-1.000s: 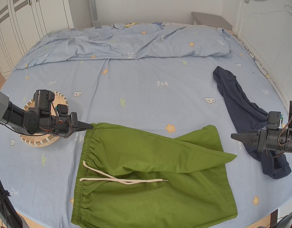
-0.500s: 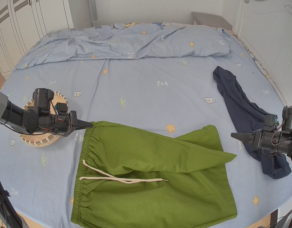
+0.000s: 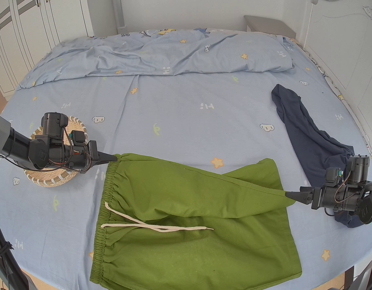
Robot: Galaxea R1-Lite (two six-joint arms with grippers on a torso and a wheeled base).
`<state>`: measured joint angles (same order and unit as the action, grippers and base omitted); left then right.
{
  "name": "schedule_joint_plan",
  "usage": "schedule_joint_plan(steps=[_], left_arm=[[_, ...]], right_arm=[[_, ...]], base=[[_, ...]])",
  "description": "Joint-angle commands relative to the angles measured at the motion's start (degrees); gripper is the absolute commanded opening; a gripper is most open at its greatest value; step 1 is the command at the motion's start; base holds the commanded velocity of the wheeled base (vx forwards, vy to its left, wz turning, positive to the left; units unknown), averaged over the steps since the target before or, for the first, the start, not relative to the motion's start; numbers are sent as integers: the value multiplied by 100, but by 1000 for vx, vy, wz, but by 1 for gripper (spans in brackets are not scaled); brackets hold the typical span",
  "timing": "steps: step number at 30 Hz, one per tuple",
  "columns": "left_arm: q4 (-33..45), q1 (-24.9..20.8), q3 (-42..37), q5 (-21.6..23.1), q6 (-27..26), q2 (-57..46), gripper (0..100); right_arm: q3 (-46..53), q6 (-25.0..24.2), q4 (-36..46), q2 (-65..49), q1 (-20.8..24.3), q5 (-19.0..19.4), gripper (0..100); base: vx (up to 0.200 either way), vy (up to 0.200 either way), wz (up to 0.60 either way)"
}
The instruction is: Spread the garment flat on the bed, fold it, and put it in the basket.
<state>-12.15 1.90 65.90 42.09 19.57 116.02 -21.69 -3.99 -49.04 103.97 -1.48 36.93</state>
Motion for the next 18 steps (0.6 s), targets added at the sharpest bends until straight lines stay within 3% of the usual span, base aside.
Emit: schedule_joint_plan(steps=[1, 18], left_arm=[[3, 12, 28, 1, 3, 35, 0], [3, 21, 81, 1, 3, 149, 0]], right_arm=[[86, -14, -70, 70, 68, 8, 100], [385, -76, -1143, 642, 350, -1, 100]], base=[[0, 0, 0], [0, 0, 0]])
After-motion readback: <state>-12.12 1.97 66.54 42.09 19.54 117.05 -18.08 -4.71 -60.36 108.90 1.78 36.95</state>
